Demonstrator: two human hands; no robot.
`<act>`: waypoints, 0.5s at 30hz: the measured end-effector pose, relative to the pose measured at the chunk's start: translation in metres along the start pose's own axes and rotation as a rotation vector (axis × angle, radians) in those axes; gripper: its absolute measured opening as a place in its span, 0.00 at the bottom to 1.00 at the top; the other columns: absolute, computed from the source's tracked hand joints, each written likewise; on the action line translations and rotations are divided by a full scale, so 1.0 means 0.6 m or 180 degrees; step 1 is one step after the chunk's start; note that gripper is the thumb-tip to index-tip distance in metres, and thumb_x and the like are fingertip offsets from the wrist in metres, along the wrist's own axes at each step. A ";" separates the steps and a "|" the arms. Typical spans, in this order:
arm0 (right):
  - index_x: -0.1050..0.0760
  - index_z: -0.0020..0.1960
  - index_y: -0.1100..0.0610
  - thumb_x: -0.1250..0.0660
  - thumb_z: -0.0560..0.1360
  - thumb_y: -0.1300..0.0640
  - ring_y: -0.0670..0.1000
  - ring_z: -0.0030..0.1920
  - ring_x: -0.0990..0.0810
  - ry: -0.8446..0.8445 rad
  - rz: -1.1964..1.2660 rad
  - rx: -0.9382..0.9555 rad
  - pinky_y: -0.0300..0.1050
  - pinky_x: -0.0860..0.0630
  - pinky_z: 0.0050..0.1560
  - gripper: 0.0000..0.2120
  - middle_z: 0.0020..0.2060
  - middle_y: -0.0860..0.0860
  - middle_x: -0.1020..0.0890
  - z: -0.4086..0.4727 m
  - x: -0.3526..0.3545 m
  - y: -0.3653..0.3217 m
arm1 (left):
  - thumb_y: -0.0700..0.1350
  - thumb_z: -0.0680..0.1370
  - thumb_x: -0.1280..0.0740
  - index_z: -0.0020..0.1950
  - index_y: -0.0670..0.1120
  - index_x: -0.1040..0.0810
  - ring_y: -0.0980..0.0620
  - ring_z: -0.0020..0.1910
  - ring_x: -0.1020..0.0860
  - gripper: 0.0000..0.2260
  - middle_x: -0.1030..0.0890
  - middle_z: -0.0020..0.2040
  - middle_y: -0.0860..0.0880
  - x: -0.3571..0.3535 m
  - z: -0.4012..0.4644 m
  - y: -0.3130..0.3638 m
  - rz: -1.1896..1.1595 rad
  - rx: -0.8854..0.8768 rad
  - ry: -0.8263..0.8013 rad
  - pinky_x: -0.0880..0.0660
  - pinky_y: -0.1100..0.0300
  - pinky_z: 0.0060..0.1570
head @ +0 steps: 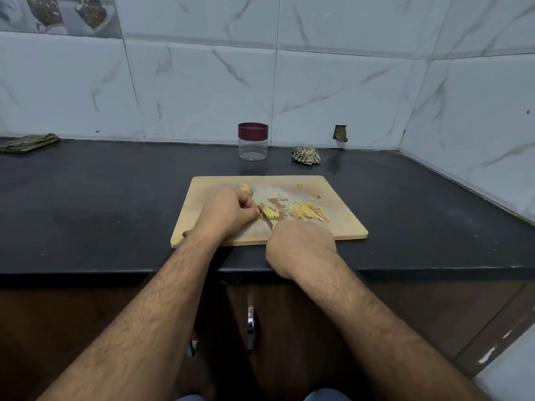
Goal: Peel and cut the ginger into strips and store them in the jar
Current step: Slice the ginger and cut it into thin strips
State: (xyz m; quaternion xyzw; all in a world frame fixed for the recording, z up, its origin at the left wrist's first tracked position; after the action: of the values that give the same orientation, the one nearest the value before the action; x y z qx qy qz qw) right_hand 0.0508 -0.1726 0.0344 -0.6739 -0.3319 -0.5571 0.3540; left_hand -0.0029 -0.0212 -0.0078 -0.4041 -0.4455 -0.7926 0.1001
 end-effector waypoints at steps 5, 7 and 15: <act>0.26 0.61 0.54 0.41 0.81 0.56 0.53 0.46 0.28 0.0031 -0.0041 -0.0039 0.48 0.29 0.44 0.10 0.46 0.51 0.27 -0.024 -0.011 0.022 | 0.48 0.75 0.27 0.39 0.52 0.17 0.60 0.37 0.27 0.05 0.20 0.37 0.58 0.001 -0.002 0.002 0.0039 -0.0005 0.0008 0.37 0.66 0.32; 0.26 0.60 0.54 0.42 0.82 0.55 0.53 0.46 0.27 0.0076 -0.0013 -0.0050 0.49 0.28 0.44 0.10 0.46 0.51 0.26 -0.028 -0.012 0.028 | 0.48 0.75 0.27 0.40 0.51 0.16 0.60 0.37 0.26 0.04 0.21 0.37 0.58 0.002 -0.003 0.003 0.0050 -0.0016 0.0018 0.37 0.67 0.31; 0.28 0.53 0.55 0.43 0.81 0.54 0.54 0.47 0.25 0.0106 0.0163 -0.0146 0.48 0.27 0.45 0.07 0.47 0.52 0.24 -0.013 -0.005 0.031 | 0.48 0.75 0.27 0.36 0.54 0.19 0.59 0.39 0.25 0.08 0.18 0.40 0.57 0.001 -0.003 0.002 0.0053 -0.0002 0.0024 0.35 0.65 0.33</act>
State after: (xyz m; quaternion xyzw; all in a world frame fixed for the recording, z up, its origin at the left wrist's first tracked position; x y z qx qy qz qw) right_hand 0.0618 -0.1890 0.0305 -0.6808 -0.2957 -0.5665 0.3580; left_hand -0.0036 -0.0230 -0.0070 -0.4049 -0.4415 -0.7934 0.1082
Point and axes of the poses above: each hand's wrist, its own z-axis towards the middle knuckle, its own x-axis out of the back of the hand, y = z × x, the point moved 1 cm from there along z, towards the middle knuckle
